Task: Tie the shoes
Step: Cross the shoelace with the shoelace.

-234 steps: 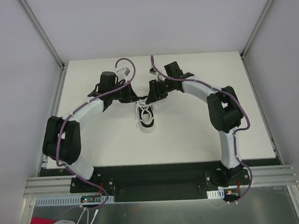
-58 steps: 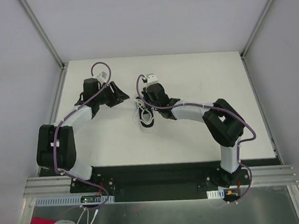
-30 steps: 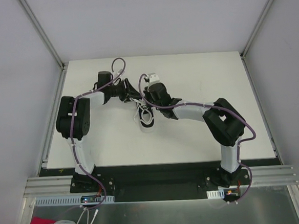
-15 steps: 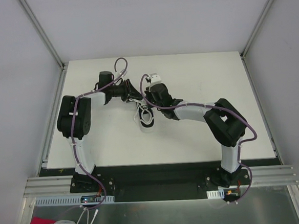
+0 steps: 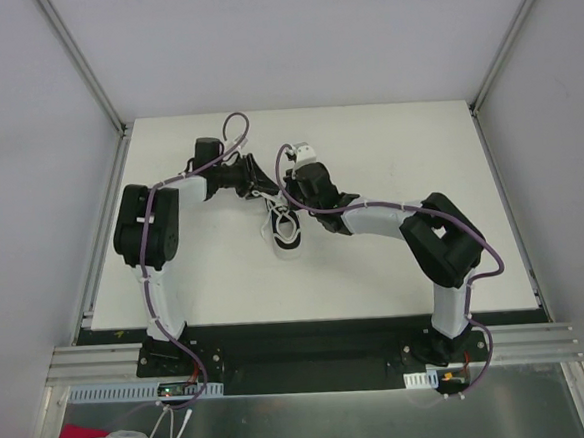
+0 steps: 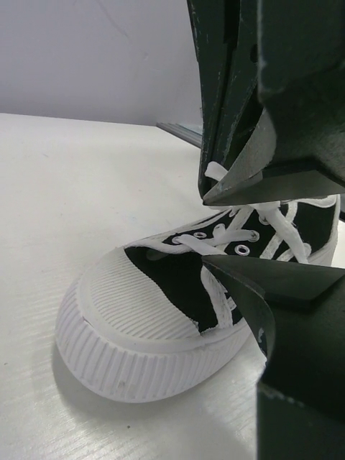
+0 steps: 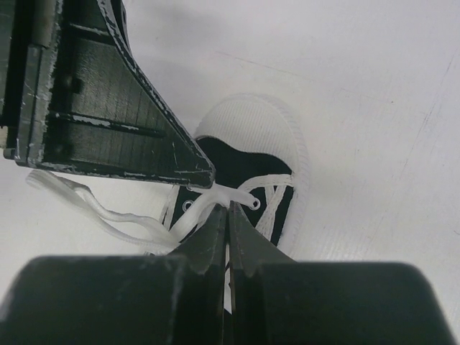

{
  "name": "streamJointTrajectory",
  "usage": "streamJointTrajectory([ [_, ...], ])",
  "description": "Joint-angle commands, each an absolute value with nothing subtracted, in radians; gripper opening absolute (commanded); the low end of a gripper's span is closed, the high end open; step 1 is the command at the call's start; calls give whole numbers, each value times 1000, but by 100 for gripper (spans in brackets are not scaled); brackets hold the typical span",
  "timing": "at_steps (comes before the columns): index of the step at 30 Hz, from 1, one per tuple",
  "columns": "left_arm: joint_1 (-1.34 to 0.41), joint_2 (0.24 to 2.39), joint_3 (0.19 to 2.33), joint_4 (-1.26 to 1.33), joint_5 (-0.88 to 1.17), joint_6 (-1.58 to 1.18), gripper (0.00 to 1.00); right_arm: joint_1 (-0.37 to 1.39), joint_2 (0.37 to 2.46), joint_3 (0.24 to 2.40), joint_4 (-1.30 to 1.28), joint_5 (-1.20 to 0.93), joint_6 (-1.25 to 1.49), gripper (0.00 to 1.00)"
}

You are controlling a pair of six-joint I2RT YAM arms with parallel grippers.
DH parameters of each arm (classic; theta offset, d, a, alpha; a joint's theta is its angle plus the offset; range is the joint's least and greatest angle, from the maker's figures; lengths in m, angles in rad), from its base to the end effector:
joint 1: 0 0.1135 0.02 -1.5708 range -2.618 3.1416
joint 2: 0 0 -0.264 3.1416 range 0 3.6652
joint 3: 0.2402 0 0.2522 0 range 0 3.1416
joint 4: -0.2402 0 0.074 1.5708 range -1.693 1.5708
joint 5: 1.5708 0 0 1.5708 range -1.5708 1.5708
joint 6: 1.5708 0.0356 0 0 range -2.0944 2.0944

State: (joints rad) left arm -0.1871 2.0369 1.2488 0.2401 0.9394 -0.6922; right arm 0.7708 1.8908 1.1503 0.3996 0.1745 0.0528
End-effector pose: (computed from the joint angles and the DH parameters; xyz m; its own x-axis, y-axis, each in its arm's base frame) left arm 0.4221 -0.1092 0.1685 -0.8962 -0.2137 -0.3887 0.2790 0.4097 -0.8685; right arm 0.3107 0.2931 0.2067 -0.2695 -0.1893 -0.9442 -0.5553 0.8316 -0.0082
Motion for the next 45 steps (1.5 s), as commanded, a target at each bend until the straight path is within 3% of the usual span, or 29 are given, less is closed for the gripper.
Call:
streamJointTrajectory([
  [1, -202, 2040, 1293, 149, 934, -611, 33, 769, 1836, 1167, 453, 158, 74, 1],
  [22, -216, 2068, 1302, 198, 1069, -630, 31, 765, 1851, 1184, 456, 160, 78, 1],
  [35, -224, 2071, 1253, 423, 1123, -796, 20, 767, 1856, 1192, 454, 141, 83, 1],
  [45, -225, 2072, 1230, 439, 1167, -795, 16, 767, 1867, 1200, 454, 141, 89, 1],
])
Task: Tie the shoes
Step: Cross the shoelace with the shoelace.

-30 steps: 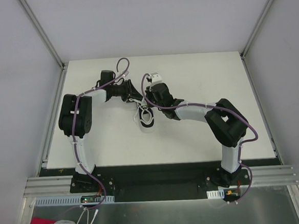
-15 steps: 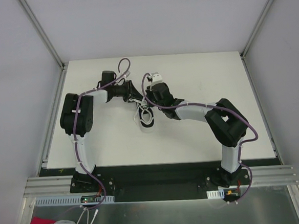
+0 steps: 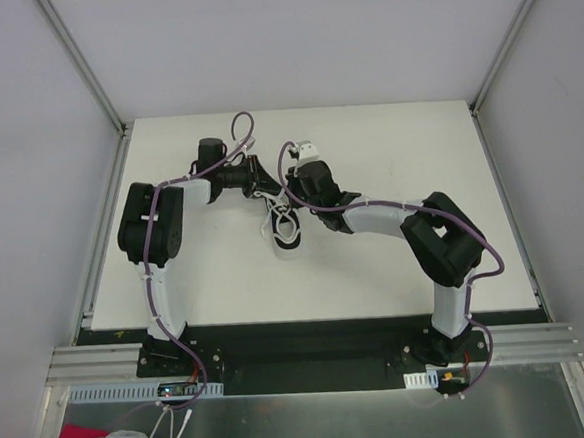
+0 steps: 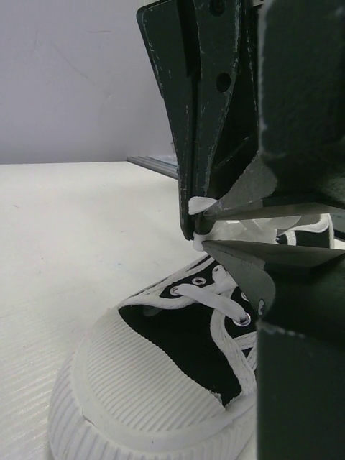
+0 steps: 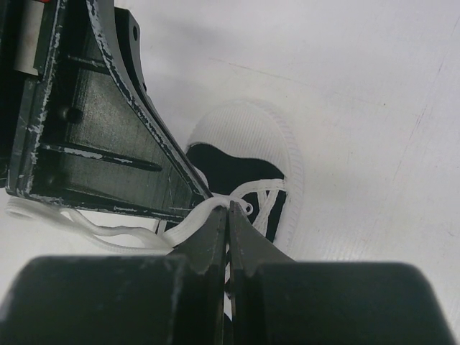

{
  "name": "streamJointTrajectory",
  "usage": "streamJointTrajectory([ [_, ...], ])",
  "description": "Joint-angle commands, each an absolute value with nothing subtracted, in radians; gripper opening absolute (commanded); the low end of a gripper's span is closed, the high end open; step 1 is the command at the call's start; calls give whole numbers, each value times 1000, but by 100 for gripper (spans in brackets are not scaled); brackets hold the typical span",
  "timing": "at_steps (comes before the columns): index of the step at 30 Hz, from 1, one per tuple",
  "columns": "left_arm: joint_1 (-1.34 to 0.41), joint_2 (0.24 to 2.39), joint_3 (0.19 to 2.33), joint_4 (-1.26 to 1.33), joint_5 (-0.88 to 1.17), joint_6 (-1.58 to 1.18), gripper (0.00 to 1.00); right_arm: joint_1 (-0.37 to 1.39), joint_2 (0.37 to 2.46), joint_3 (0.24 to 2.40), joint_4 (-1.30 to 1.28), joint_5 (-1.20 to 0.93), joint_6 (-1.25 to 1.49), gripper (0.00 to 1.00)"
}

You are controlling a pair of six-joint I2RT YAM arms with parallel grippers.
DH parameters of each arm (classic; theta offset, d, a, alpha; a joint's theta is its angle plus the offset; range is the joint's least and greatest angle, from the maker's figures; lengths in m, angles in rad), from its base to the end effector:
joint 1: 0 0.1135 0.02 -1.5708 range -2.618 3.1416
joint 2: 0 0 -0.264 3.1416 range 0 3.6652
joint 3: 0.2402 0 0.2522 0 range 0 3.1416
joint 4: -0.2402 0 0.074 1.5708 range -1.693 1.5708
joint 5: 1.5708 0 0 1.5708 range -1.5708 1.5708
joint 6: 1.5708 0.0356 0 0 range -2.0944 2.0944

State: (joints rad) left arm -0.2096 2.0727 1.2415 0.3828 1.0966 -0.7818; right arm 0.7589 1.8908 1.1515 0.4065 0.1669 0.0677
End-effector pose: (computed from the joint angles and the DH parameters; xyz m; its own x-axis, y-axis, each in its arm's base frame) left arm 0.4216 -0.1221 0.1653 -0.9203 -0.1331 -0.3678 0.3251 0.2621 -0.9086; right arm 0.3143 0.2899 0.2077 -0.2747 -0.1686 -0.9466 -0.5473 0.8369 0.0098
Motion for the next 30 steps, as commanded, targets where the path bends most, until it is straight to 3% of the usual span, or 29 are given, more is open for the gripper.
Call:
streamJointTrajectory([
  [1, -225, 2074, 1230, 440, 1173, -799, 17, 767, 1867, 1198, 454, 140, 89, 1],
  [19, -235, 2089, 1259, 321, 1120, -721, 24, 767, 1861, 1201, 453, 133, 92, 1],
  [26, -236, 2092, 1259, 337, 1135, -739, 21, 767, 1861, 1207, 456, 137, 103, 1],
  [30, -238, 2091, 1258, 364, 1143, -758, 12, 767, 1865, 1210, 456, 132, 101, 1],
])
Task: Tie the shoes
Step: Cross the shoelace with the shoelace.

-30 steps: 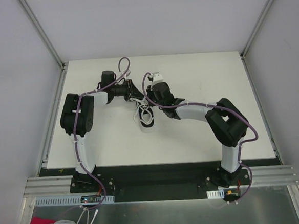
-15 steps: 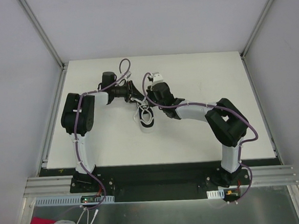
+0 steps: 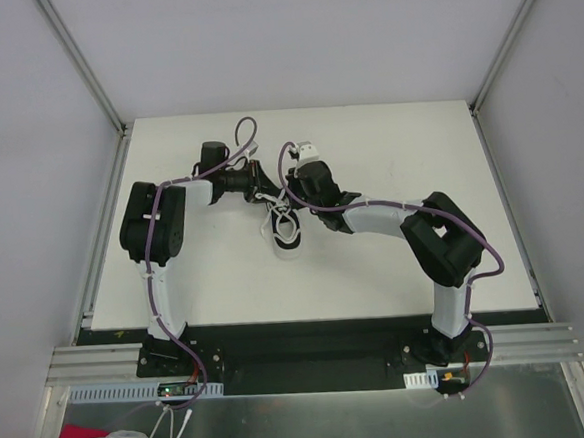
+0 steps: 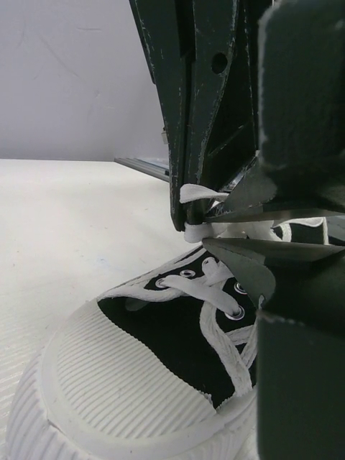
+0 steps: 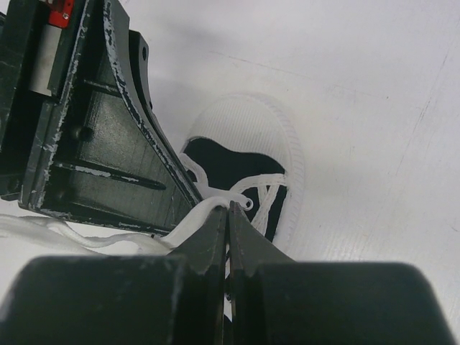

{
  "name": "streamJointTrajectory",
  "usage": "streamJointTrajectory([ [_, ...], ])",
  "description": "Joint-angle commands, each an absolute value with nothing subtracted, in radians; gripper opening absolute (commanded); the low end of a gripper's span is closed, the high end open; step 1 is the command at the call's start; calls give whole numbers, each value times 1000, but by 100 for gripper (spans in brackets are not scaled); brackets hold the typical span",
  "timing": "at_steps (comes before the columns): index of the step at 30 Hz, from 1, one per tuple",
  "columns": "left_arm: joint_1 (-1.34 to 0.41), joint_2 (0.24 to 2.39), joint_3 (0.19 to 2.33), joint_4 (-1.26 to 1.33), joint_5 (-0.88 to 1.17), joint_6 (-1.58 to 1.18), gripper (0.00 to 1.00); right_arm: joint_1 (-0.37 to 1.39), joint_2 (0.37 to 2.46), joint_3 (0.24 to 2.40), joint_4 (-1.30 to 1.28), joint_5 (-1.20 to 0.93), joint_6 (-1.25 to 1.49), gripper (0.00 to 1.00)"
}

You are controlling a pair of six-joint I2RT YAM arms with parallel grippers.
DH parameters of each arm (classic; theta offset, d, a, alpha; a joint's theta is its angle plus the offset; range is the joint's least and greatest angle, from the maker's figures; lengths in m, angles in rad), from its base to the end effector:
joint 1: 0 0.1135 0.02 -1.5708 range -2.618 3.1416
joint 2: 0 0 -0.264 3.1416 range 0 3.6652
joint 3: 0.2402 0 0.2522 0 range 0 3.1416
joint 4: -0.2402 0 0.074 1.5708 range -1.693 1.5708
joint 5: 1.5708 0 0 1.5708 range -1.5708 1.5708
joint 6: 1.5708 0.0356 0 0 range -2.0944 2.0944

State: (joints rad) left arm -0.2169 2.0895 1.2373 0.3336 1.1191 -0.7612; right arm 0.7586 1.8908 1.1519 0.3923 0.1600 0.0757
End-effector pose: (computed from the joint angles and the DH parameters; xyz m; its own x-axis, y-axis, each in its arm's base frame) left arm 0.4180 -0.1249 0.1535 -0.9416 -0.1008 -0.3212 0.2866 0.2604 -0.9220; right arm 0.3140 0.2897 0.2064 -0.2890 -0.1710 -0.9419 -0.5501 0.8349 0.0172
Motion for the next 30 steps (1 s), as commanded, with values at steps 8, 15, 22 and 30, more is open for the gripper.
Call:
streamJointTrajectory([
  [8, -236, 2086, 1253, 385, 1138, -775, 0, 767, 1864, 1206, 456, 126, 101, 1],
  [15, -235, 2066, 1226, 396, 1101, -770, 0, 765, 1855, 1207, 442, 132, 92, 6],
  [22, -219, 2033, 1190, 437, 1068, -787, 0, 767, 1852, 1201, 416, 144, 86, 6],
  [30, -201, 1991, 1158, 466, 1054, -801, 0, 764, 1850, 1198, 407, 153, 89, 5],
])
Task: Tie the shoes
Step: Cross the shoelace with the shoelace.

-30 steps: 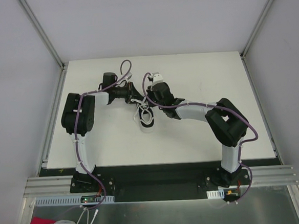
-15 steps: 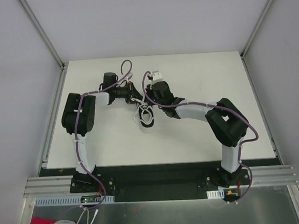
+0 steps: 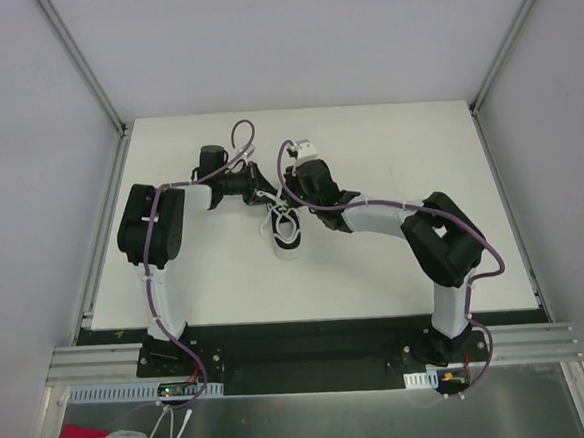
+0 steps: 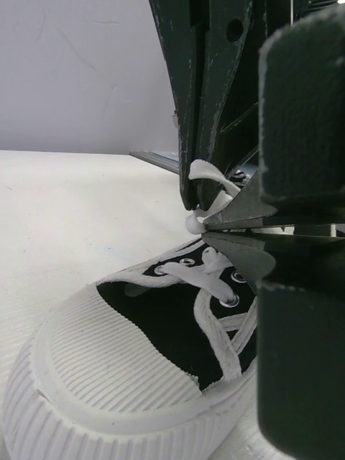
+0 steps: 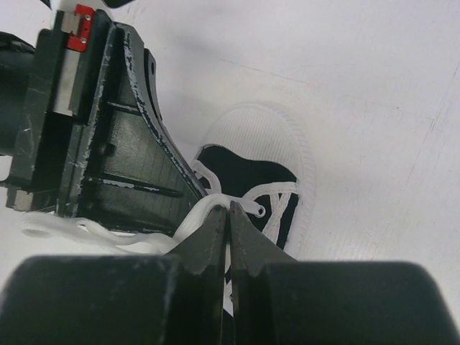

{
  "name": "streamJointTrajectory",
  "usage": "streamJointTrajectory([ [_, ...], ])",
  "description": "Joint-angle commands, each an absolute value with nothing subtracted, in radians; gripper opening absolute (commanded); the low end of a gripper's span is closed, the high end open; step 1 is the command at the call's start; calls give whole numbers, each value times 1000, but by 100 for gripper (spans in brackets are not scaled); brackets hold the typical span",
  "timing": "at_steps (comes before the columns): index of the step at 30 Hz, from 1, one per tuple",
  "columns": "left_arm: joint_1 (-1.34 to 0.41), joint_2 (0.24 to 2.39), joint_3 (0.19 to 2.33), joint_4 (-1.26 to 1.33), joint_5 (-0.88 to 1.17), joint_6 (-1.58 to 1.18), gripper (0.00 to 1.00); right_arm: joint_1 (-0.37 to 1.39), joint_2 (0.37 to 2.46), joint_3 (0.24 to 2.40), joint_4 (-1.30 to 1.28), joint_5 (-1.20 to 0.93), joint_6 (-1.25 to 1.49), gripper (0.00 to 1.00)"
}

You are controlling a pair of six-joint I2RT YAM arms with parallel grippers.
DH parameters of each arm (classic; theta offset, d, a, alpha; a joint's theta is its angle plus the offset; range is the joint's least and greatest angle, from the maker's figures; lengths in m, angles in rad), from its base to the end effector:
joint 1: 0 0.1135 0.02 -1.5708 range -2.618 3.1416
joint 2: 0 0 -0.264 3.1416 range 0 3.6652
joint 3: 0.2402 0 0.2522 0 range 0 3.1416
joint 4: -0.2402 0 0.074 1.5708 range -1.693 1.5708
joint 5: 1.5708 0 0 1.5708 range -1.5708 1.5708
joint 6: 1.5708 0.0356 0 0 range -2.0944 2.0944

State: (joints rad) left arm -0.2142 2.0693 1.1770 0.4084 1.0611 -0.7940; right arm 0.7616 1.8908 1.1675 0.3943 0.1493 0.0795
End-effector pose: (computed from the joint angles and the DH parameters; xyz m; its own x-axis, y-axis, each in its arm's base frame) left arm 0.4112 -0.1213 0.1498 -0.9311 -0.1535 -0.3309 0.2778 0.2896 -0.9160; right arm 0.3147 0.2927 0.2117 -0.2792 -0.1577 -0.9472 -0.5601 0.8280 0.0272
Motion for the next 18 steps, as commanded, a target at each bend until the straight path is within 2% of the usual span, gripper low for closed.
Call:
streamJointTrajectory([
  [1, -199, 1987, 1155, 468, 1055, -802, 0, 764, 1848, 1198, 403, 155, 90, 6],
  [4, -198, 1979, 1152, 472, 1054, -804, 0, 765, 1841, 1198, 396, 164, 92, 14],
  [5, -198, 1977, 1152, 474, 1054, -804, 0, 765, 1839, 1197, 394, 169, 91, 20],
  [7, -198, 1976, 1152, 474, 1051, -804, 0, 765, 1832, 1193, 385, 172, 91, 23],
  [18, -196, 1980, 1157, 472, 1039, -807, 0, 764, 1769, 1128, 382, 167, 89, 25],
])
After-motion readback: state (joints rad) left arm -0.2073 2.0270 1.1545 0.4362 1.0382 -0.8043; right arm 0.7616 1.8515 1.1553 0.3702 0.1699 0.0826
